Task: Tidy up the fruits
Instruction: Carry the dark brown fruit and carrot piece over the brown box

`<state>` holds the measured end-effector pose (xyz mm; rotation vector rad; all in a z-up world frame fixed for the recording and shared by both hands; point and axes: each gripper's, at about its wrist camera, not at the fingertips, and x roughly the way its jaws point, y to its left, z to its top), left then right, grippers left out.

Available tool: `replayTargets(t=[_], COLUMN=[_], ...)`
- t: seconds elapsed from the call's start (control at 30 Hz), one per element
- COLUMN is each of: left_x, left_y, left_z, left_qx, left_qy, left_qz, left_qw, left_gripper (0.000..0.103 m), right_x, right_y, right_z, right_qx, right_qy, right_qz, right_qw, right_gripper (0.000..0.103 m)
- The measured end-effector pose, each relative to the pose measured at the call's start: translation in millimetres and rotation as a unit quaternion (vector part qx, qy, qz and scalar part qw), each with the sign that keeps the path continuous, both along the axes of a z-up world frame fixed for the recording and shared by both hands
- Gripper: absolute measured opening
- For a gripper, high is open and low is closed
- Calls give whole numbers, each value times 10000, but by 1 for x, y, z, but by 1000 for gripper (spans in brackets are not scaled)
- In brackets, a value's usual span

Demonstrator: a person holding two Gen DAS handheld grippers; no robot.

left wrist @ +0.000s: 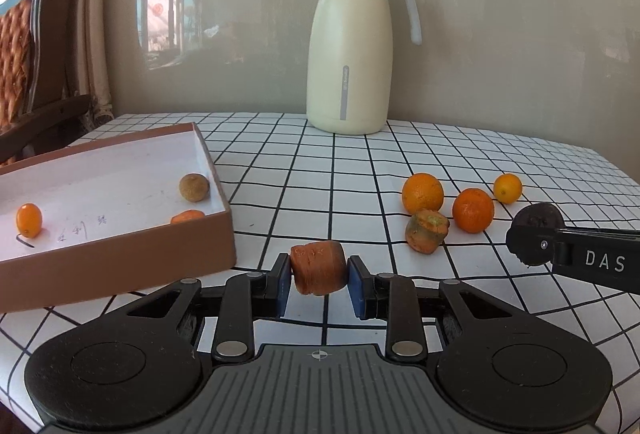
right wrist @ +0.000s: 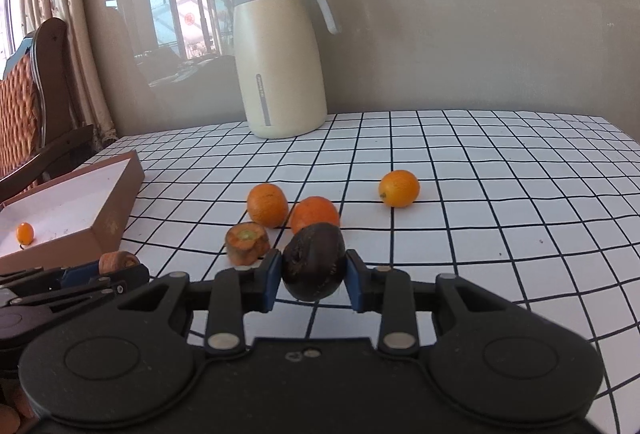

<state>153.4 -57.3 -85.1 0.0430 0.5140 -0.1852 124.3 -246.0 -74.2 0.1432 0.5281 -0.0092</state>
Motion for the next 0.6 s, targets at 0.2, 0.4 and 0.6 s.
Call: replayTargets(t=[0.2,0.4,0.6], left_x=[-22,-42,-56], left_y=[26,60,98], left_z=[13,25,34], left_qx=[-15,-60,-127], left_qy=[-224,-370,-498], left_qz=[184,497,916], left_qw=[9996,9981,9945], left_gripper=[30,30,30], right_x=[-14,-22,-21], right_y=[27,66,104], right_z=[10,22,33], right_qx=[23,37,80], right_qy=[-155,-317,-452], right_qz=[353,842,1283], right_qw=[9993,9959,9907], right_gripper=[25,25,25])
